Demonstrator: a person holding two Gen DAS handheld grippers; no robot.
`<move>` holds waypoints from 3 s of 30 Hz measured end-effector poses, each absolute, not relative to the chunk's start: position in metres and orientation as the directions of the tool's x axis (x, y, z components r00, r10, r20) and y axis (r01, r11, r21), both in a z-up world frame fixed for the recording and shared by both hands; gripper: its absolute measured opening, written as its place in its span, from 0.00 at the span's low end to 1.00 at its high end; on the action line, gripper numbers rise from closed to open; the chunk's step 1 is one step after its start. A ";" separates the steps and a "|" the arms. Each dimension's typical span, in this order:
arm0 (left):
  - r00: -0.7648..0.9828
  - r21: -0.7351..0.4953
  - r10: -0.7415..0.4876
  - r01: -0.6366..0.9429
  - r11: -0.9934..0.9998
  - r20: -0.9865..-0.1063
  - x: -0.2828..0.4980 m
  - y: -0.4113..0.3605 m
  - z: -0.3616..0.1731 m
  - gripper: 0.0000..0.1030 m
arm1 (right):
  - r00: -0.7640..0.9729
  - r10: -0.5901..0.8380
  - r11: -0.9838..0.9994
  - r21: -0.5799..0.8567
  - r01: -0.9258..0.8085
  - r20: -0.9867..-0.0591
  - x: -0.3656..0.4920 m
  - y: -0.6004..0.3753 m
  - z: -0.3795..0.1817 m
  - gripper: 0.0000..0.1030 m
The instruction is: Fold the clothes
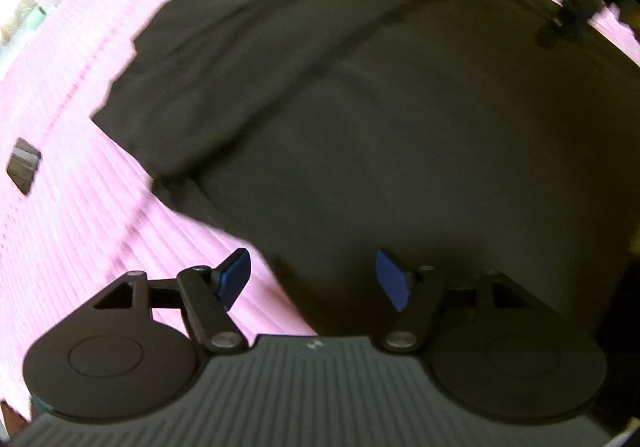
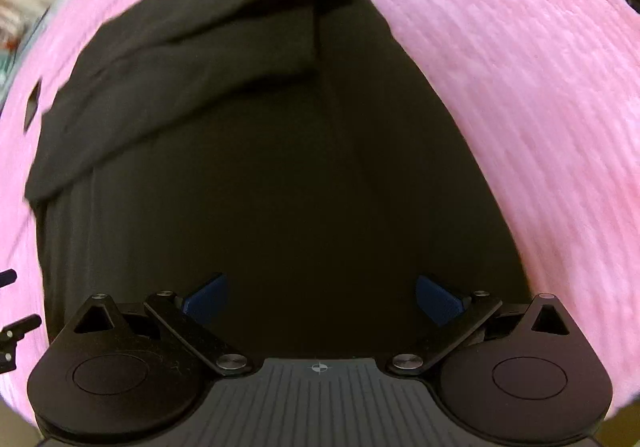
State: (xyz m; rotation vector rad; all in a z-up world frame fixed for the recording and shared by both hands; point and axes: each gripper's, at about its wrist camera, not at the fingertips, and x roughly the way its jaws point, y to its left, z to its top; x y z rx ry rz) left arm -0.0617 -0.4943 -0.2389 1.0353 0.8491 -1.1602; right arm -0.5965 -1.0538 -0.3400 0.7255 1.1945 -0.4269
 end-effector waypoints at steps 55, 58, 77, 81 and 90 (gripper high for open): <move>0.535 0.578 -0.390 0.816 0.007 -0.750 -0.275 -0.349 -0.252 0.12 | 0.481 0.084 0.970 -0.039 -0.240 -0.873 -0.753 -0.942 -0.298 1.00; 0.424 0.386 -0.393 0.906 0.175 -0.816 -0.238 -0.359 -0.213 0.10 | 0.510 0.118 0.912 -0.110 -0.395 -0.852 -0.760 -0.905 -0.298 1.00; 0.304 0.225 -0.395 0.946 0.233 -0.867 -0.192 -0.383 -0.165 0.09 | 0.588 -0.148 0.790 -0.452 -0.413 -0.795 -0.756 -0.959 -0.345 0.30; 0.304 0.257 -0.376 0.951 0.172 -0.875 -0.198 -0.382 -0.173 0.07 | 0.514 -0.113 0.817 -0.374 -0.438 -0.850 -0.760 -0.989 -0.336 0.03; 0.213 0.222 -0.331 0.975 0.010 -0.919 -0.254 -0.337 -0.156 0.04 | 0.420 0.011 0.778 -0.256 -0.574 -0.908 -0.809 -0.968 -0.260 0.03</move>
